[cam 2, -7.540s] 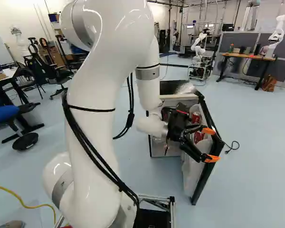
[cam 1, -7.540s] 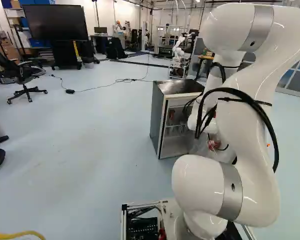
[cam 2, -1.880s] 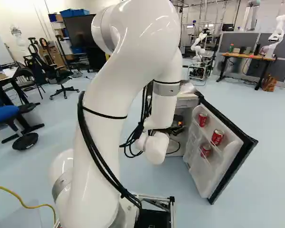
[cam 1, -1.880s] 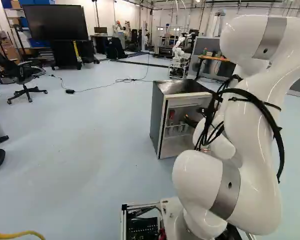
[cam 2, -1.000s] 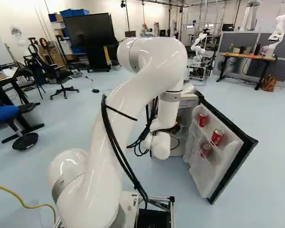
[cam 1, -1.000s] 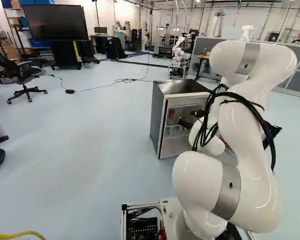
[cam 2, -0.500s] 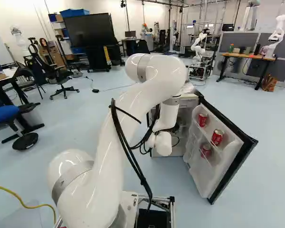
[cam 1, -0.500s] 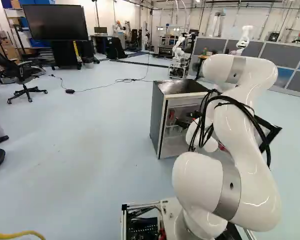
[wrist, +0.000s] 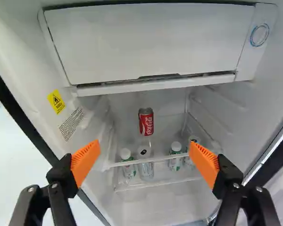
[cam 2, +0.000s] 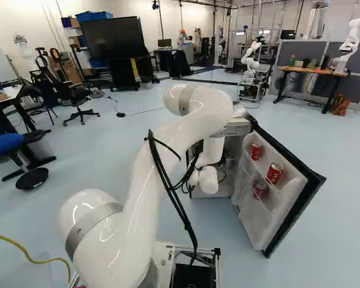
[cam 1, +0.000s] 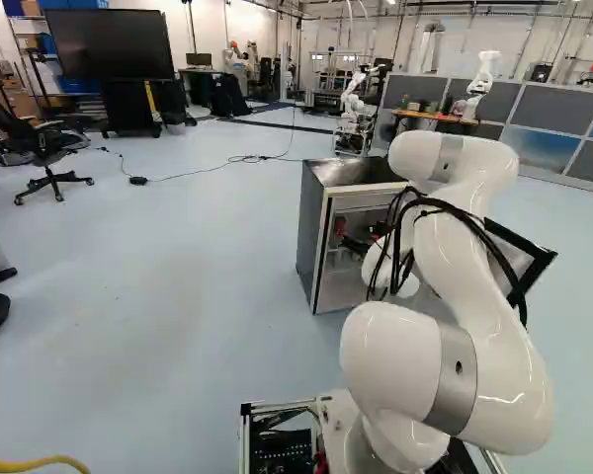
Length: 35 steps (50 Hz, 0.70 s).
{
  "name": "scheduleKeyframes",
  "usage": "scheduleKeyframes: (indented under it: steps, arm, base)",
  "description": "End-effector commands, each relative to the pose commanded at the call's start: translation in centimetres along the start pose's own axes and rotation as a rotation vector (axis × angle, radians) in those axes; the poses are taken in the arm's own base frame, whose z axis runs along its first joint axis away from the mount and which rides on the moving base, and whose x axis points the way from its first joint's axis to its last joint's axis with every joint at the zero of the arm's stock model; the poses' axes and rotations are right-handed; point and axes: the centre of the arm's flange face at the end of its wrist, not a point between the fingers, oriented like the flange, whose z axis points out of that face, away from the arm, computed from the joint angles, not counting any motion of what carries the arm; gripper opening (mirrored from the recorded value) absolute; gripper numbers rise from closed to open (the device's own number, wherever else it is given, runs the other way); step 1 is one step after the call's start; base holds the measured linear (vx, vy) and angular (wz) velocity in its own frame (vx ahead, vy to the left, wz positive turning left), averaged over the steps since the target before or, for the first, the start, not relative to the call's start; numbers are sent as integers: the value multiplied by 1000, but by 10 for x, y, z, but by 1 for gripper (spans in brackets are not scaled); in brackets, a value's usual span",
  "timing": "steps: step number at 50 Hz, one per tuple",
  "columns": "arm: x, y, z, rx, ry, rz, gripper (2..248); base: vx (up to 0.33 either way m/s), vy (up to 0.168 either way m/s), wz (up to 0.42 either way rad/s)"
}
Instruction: Grab a drink from the fridge
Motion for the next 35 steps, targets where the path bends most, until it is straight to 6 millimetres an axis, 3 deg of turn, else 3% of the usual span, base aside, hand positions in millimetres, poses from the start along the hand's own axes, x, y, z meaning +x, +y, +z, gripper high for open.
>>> scheduleKeyframes:
  steps: [35]
  arm:
    - [-9,8,73,39,83,-62,247]
  base:
    - [0,0,0]
